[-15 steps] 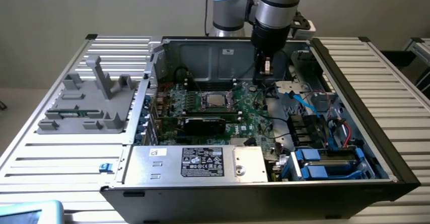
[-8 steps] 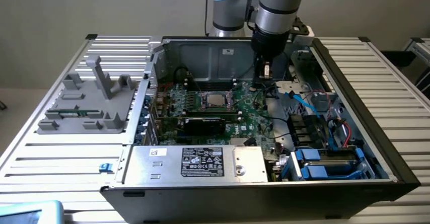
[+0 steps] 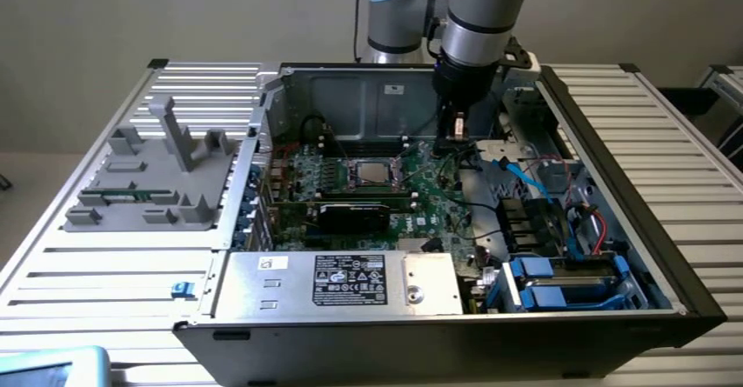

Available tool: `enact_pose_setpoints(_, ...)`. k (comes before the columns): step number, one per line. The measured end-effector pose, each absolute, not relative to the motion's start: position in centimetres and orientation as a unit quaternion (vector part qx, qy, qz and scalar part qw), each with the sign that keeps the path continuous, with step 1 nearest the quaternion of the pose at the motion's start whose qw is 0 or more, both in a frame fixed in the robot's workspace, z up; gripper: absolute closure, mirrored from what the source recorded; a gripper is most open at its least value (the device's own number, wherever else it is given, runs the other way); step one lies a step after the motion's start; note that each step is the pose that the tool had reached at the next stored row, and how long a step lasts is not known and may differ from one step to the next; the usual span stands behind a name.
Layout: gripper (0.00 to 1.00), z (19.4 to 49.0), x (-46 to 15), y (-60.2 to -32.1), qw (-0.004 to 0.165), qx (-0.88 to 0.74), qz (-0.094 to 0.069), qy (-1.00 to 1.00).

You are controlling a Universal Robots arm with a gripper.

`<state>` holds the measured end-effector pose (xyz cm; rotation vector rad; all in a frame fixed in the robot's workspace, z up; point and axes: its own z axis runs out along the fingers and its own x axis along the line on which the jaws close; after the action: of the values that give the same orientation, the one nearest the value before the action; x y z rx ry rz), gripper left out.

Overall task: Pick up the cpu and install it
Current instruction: 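Close the cpu cover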

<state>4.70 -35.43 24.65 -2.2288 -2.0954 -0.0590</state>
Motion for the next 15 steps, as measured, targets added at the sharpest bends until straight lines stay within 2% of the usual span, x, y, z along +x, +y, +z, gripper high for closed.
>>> enact_pose_setpoints(9,0.89,23.97,4.76,-35.43,0.061,-0.728,-0.014,-0.683)
enact_pose_setpoints(15,0.89,24.10,4.73,-35.43,0.089,-0.727,0.013,-0.681)
